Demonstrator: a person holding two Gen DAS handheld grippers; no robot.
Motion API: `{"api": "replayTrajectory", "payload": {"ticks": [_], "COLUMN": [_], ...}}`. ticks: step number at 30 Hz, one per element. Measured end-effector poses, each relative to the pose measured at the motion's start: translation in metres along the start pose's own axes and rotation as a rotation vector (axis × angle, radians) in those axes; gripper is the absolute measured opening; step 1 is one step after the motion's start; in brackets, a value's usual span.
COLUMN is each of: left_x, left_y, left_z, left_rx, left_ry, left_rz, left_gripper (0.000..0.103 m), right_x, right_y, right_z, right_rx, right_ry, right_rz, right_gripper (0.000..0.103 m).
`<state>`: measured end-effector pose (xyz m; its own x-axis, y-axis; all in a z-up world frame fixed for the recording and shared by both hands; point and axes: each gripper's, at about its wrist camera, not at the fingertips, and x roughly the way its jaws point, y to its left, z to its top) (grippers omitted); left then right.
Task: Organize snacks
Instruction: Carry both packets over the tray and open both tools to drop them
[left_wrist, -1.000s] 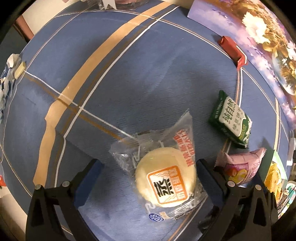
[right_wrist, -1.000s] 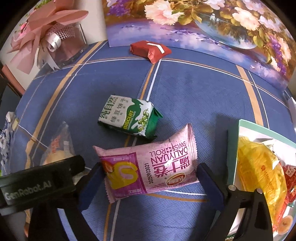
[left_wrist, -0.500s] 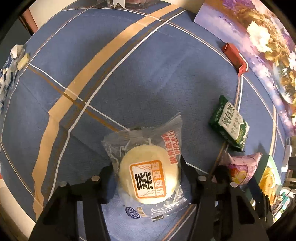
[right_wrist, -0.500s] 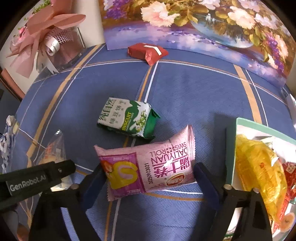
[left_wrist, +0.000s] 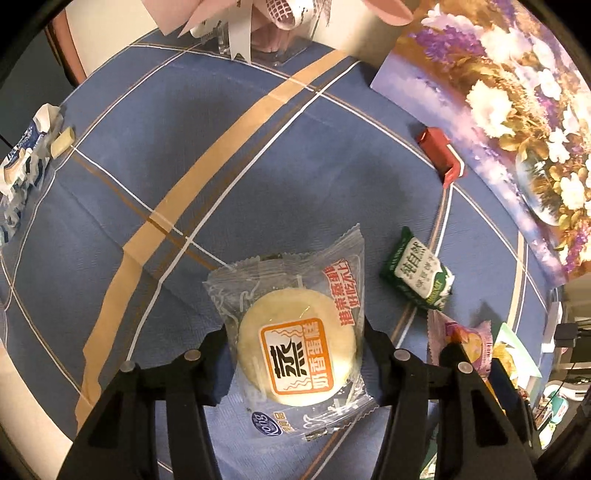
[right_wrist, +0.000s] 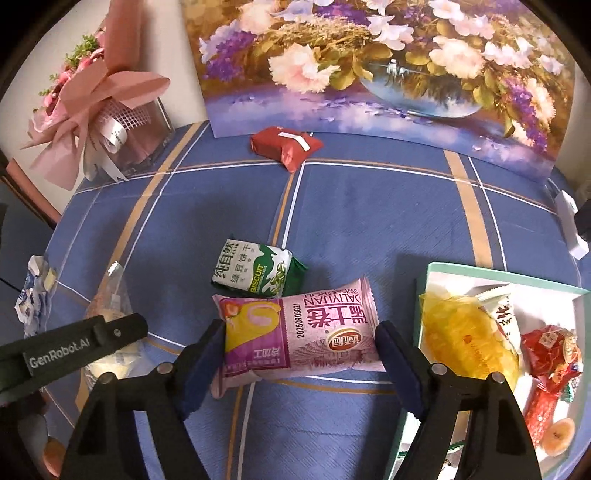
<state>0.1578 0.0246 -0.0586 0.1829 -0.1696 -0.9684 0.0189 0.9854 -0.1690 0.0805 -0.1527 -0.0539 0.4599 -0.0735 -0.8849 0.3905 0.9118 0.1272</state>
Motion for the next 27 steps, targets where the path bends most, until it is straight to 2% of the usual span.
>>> {"api": "replayTrajectory", "payload": {"ticks": [3, 5, 13, 27], "left_x": [-0.014, -0.01, -0.02, -0.047], "left_y": [-0.008, -0.012, -0.035, -0.092], "left_z": [0.003, 0.006, -0.008, -0.04], "left_rx": [0.002, 0.005, 0.029, 0.132], "left_ry": [-0.008, -0.011, -0.03, -0.078], "left_rz": [0.002, 0.002, -0.015, -0.047], "left_gripper": [0.058, 0.058, 0.058, 0.058], "right_x": [-0.003, -0.008, -0.032, -0.082], "right_y": [-0.001, -0.001, -0.014, -0.069], "right_z": [0.001, 0.003, 0.002, -0.003], "right_rx": [0.007, 0.008, 0.027, 0.141], "right_ry": [-0.003, -0.013, -0.039, -0.073], "right_rz": [0.008, 0.007, -0.025, -0.06], "right_gripper": [0.083, 0.083, 0.083, 0.083]}}
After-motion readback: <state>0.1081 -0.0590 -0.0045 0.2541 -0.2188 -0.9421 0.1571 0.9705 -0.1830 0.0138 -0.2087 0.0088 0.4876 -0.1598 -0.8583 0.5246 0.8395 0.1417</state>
